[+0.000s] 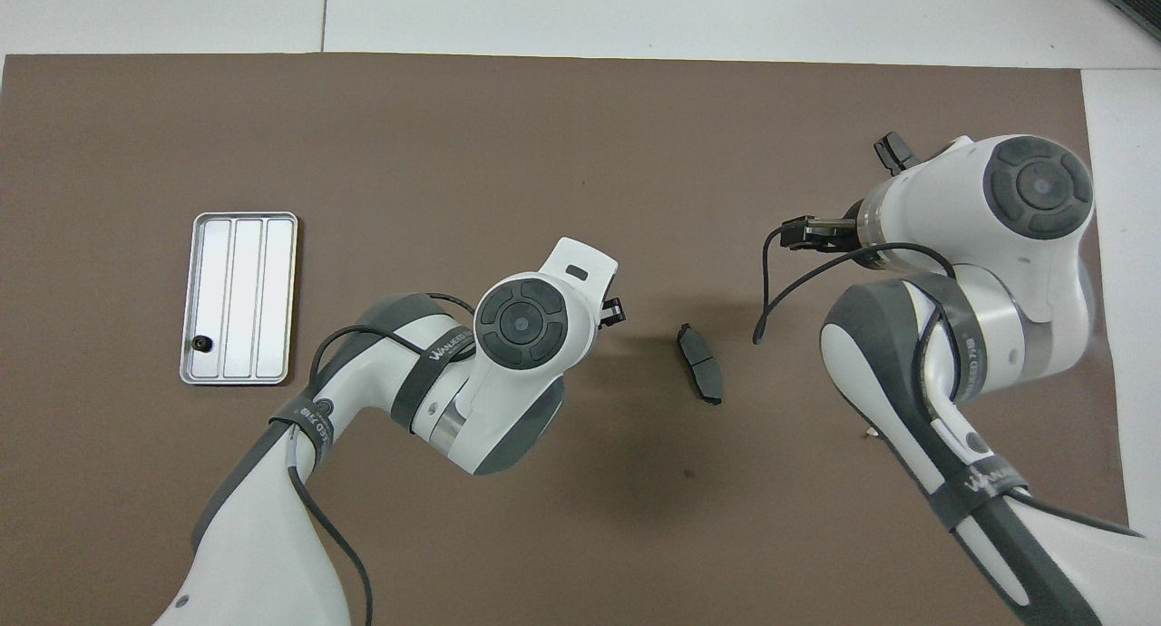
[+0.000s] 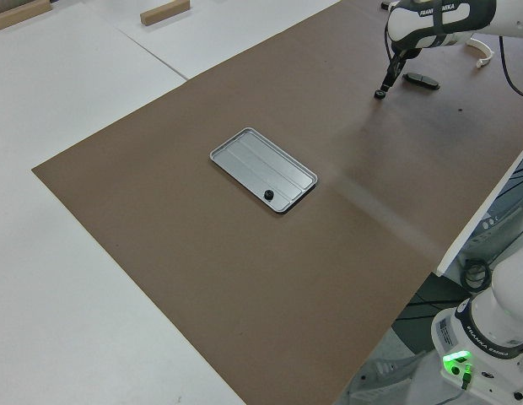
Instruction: Place bearing gear from tray to pile
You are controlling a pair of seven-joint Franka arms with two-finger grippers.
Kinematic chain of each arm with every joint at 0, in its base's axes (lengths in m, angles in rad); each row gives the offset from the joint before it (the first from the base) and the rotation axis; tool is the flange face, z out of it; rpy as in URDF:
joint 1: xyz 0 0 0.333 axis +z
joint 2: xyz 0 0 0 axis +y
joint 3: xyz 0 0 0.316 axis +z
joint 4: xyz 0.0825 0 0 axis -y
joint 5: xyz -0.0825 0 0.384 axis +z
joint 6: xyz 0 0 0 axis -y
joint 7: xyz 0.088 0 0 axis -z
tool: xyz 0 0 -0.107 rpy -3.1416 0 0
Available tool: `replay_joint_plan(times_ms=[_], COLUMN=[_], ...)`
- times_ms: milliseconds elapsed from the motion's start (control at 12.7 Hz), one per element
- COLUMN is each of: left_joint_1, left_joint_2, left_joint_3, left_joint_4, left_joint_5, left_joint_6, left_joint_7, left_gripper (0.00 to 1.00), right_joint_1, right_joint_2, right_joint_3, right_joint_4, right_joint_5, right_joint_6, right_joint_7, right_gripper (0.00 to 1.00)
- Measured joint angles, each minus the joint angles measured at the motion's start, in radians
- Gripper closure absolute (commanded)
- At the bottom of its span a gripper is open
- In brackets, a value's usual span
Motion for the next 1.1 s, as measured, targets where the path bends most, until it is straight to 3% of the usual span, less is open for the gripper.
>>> replay_joint_plan(times_ms=[236, 394, 787, 1102], left_joint_1=[0.05, 0.142, 0.45, 0.626], left_joint_2=[-0.003, -0.024, -0.133, -0.144], left_joint_3=[0.007, 0.011, 0.017, 0.019], left_joint_4=[0.023, 0.045, 0.054, -0.009], left_joint_5=[0.0, 0.0, -0.001, -0.001], left_joint_6=[-0.054, -0.152, -0.412, -0.43], left_joint_7=[0.002, 0.07, 0.533, 0.846], left_gripper=[0.19, 0.19, 0.24, 0.31], right_joint_1=[0.046, 0.093, 0.242, 0.323], right_joint_2=[0.005, 0.019, 0.125, 0.229], right_joint_3=[0.001, 0.001, 0.002, 0.001], right_joint_4=[0.02, 0.043, 0.129, 0.221], right_joint_5=[0.051, 0.054, 0.05, 0.007], right_joint_6=[0.0, 0.0, 0.0, -0.001], right_joint_7=[0.069, 0.137, 0.288, 0.399], right_gripper=[0.0, 0.0, 0.0, 0.0])
